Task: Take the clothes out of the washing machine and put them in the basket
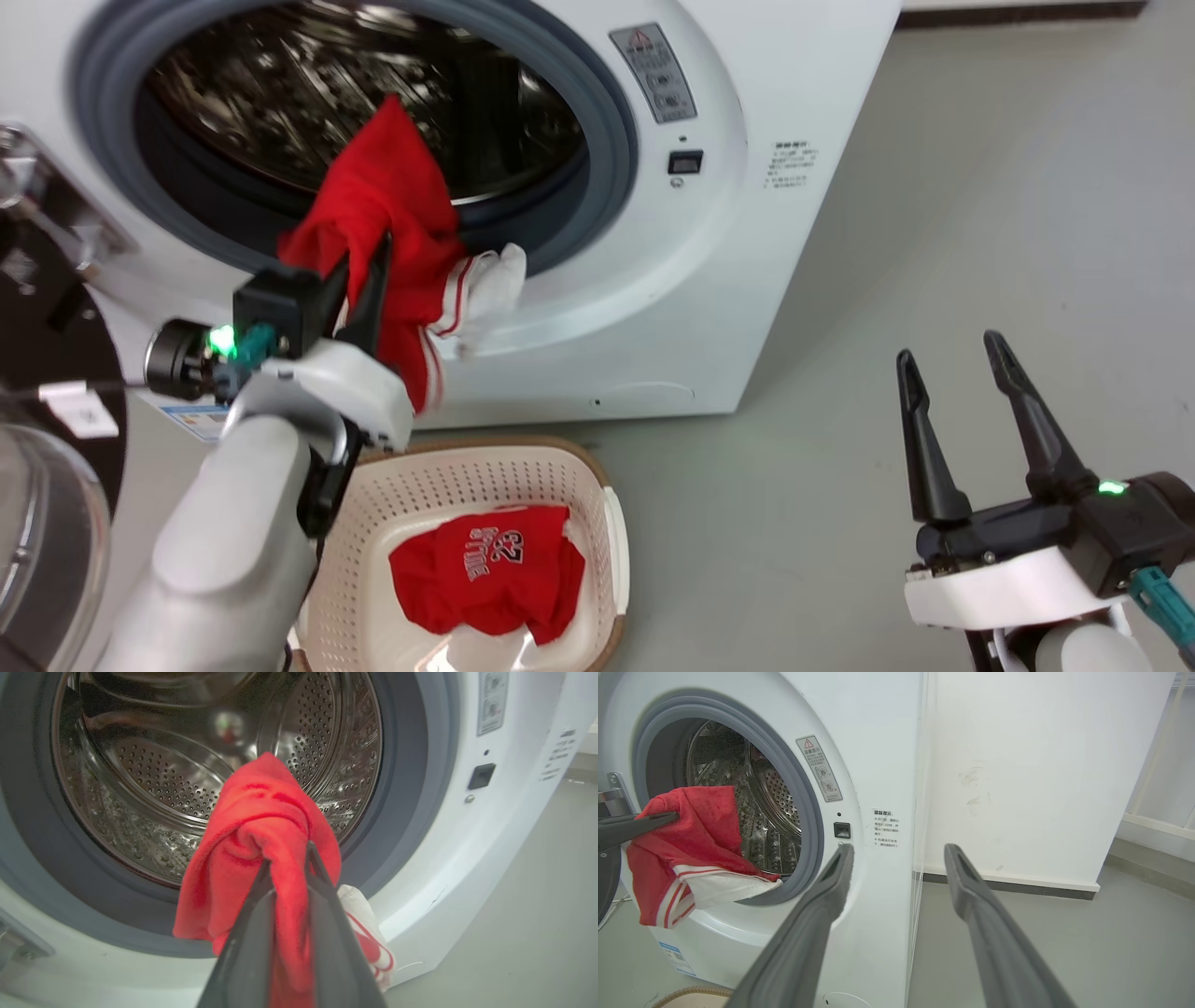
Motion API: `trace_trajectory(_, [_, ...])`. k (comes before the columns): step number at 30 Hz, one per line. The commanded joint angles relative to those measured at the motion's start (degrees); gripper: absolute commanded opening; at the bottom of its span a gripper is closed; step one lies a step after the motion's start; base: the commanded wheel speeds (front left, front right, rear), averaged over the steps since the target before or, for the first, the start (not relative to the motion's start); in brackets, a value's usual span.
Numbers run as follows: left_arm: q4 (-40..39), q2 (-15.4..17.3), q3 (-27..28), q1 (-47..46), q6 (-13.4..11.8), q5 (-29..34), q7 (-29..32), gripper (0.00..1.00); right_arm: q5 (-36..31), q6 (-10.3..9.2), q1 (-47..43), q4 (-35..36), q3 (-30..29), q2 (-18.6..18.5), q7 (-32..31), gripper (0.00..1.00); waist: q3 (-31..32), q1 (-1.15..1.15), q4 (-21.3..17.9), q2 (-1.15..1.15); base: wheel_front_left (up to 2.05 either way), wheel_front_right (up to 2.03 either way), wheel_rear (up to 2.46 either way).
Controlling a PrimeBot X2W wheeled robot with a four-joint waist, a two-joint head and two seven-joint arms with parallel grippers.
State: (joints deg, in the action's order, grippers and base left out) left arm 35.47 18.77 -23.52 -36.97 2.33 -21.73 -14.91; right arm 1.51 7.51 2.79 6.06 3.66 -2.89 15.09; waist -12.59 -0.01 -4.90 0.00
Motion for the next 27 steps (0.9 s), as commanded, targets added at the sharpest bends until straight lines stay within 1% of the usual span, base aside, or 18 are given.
trace_trajectory(1, [-2.65,0.31,0.28,2.37,-0.66,0.07,-0.41,0.00,-0.05,-0.04,-1.02,-0.16,-0.06,0.03,0.11,1.00,2.15,0.01,1.14,0.00,0.00,0.00,0.00])
trace_trajectory(6, [-12.82,2.41,0.36,7.90,-2.96,0.68,0.43,0.00,0.03,-0.04,-2.67,-0.57,-0.23,0.03,0.11,1.00,4.66,0.01,2.15,0.00,0.00,0.00,0.00])
trace_trajectory(18, [-38.22,7.73,0.61,17.60,-8.63,2.30,7.65,0.00,0.57,-0.04,-5.39,-0.96,-0.66,0.03,0.11,1.00,7.24,0.01,3.28,0.00,0.00,0.00,0.00])
trace_trajectory(22, [-44.53,9.38,0.91,19.96,-10.20,3.07,9.69,0.00,0.74,-0.04,-5.26,-1.02,-0.76,0.03,0.11,1.00,7.09,0.01,3.40,0.00,0.00,0.00,0.00])
trace_trajectory(27, [-49.36,10.64,0.93,22.78,-11.47,3.06,11.12,0.00,0.93,-0.04,-4.69,-1.15,-1.09,0.03,0.11,1.00,6.47,0.01,3.53,0.00,0.00,0.00,0.00])
